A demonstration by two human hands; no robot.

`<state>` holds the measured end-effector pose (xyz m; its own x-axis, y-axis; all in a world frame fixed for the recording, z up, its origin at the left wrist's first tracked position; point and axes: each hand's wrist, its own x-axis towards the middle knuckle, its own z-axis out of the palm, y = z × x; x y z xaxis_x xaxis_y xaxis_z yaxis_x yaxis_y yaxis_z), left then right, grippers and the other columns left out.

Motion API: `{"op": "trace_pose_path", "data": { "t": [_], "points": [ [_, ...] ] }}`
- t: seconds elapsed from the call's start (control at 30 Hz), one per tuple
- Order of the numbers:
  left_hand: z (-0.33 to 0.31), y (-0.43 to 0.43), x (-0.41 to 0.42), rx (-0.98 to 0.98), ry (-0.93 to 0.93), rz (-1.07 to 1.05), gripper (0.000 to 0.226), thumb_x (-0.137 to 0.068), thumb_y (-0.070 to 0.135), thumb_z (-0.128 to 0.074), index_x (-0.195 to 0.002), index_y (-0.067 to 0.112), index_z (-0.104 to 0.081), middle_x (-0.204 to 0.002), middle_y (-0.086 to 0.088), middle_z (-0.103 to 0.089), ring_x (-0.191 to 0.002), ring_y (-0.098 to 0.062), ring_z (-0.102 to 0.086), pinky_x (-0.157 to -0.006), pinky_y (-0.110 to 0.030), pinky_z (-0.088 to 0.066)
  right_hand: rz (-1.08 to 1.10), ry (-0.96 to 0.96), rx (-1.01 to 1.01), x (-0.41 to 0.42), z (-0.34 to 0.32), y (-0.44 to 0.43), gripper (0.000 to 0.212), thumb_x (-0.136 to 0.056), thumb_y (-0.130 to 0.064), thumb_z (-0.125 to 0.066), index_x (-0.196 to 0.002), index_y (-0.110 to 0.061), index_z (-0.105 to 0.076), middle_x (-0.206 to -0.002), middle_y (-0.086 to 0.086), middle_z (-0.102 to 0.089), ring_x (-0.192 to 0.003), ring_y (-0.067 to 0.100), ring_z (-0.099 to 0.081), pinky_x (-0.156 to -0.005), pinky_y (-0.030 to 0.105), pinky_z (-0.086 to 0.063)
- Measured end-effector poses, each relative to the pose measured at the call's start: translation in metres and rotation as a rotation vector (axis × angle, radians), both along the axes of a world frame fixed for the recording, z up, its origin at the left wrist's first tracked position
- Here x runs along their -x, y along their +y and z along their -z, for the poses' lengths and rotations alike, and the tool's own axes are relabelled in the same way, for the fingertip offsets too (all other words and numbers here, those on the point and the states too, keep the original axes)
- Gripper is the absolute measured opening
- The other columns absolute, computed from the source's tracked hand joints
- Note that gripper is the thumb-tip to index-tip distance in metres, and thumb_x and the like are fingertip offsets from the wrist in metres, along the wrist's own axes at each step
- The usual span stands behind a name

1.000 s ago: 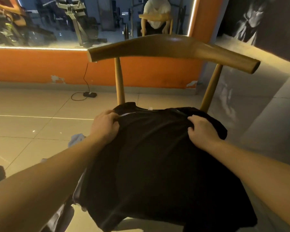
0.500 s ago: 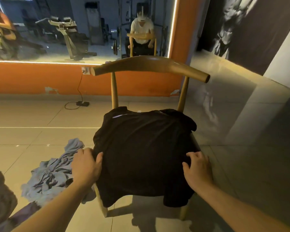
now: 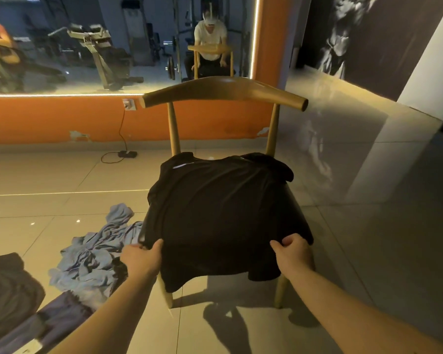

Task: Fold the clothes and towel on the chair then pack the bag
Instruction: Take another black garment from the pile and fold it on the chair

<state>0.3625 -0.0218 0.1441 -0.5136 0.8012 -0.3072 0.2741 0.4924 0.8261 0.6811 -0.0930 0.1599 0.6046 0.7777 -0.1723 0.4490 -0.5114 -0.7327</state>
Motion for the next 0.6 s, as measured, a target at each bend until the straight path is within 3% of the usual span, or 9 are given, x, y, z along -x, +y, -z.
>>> {"op": "trace_pose_path", "data": {
  "t": [0.07,0.13,0.23,0.33,0.43,0.53,0.6],
  "points": [
    [0.000,-0.005,0.000,-0.010,-0.068,0.045,0.036,-0.094,0.021,-0.072,-0.110,0.005,-0.044,-0.096,-0.017,-0.051,-0.077,-0.024,-0.051,-0.067,-0.036,-0.046,-0.016,0.020,-0.022,-0.005,-0.002,0.000,0.010,-0.099,-0.026,-0.062,-0.093,-0.018,-0.061,-0.087,0.002,-0.063,-0.075,0.016,-0.059,-0.065,0.031,-0.050],
    [0.001,-0.006,0.004,-0.032,-0.053,0.087,0.025,-0.097,0.020,-0.068,-0.104,0.004,-0.049,-0.091,-0.017,-0.054,-0.070,-0.022,-0.050,-0.059,-0.033,-0.042,-0.031,0.057,-0.068,-0.012,-0.007,-0.003,0.012,-0.101,-0.021,-0.057,-0.090,-0.017,-0.059,-0.085,0.004,-0.062,-0.074,0.017,-0.060,-0.059,0.028,-0.044],
    [0.000,-0.003,0.017,-0.067,-0.018,0.122,0.021,-0.100,0.021,-0.062,-0.090,0.004,-0.056,-0.079,-0.015,-0.057,-0.070,-0.025,-0.051,-0.064,-0.036,-0.042,0.097,0.100,-0.174,-0.025,-0.014,-0.010,0.011,-0.102,-0.020,-0.049,-0.094,-0.015,-0.056,-0.088,0.008,-0.060,-0.077,0.023,-0.057,-0.063,0.033,-0.043],
    [-0.003,0.000,0.030,-0.076,0.009,0.115,0.028,-0.104,0.021,-0.054,-0.081,0.007,-0.049,-0.072,-0.012,-0.048,-0.067,-0.025,-0.046,-0.062,-0.037,-0.036,0.272,0.107,-0.250,-0.046,-0.010,-0.016,0.011,-0.102,-0.016,-0.045,-0.099,-0.010,-0.053,-0.087,0.007,-0.056,-0.076,0.026,-0.056,-0.069,0.040,-0.048],
    [-0.004,0.002,0.038,-0.061,0.048,0.114,0.036,-0.106,0.017,-0.048,-0.072,0.011,-0.038,-0.066,-0.009,-0.039,-0.062,-0.022,-0.037,-0.060,-0.036,-0.030,0.392,0.117,-0.186,-0.070,0.001,-0.026,0.011,-0.104,-0.016,-0.043,-0.108,-0.008,-0.050,-0.092,0.007,-0.053,-0.080,0.028,-0.055,-0.078,0.045,-0.051],
    [-0.013,0.001,0.037,-0.069,0.120,0.110,0.033,-0.107,0.014,-0.045,-0.075,0.009,-0.036,-0.067,-0.009,-0.039,-0.061,-0.022,-0.037,-0.061,-0.039,-0.034,0.414,0.095,-0.134,-0.085,0.014,-0.039,0.012,-0.104,-0.018,-0.043,-0.109,-0.009,-0.049,-0.093,0.008,-0.053,-0.084,0.032,-0.057,-0.081,0.049,-0.053],
    [-0.016,-0.001,0.036,-0.057,0.144,0.127,0.036,-0.105,0.008,-0.044,-0.071,0.012,-0.033,-0.067,-0.008,-0.038,-0.060,-0.020,-0.036,-0.063,-0.049,-0.041,0.332,0.067,-0.110,-0.089,0.018,-0.047,0.009,-0.102,-0.020,-0.047,-0.100,-0.012,-0.051,-0.089,0.008,-0.057,-0.078,0.029,-0.059,-0.077,0.049,-0.055]
  ]
}}
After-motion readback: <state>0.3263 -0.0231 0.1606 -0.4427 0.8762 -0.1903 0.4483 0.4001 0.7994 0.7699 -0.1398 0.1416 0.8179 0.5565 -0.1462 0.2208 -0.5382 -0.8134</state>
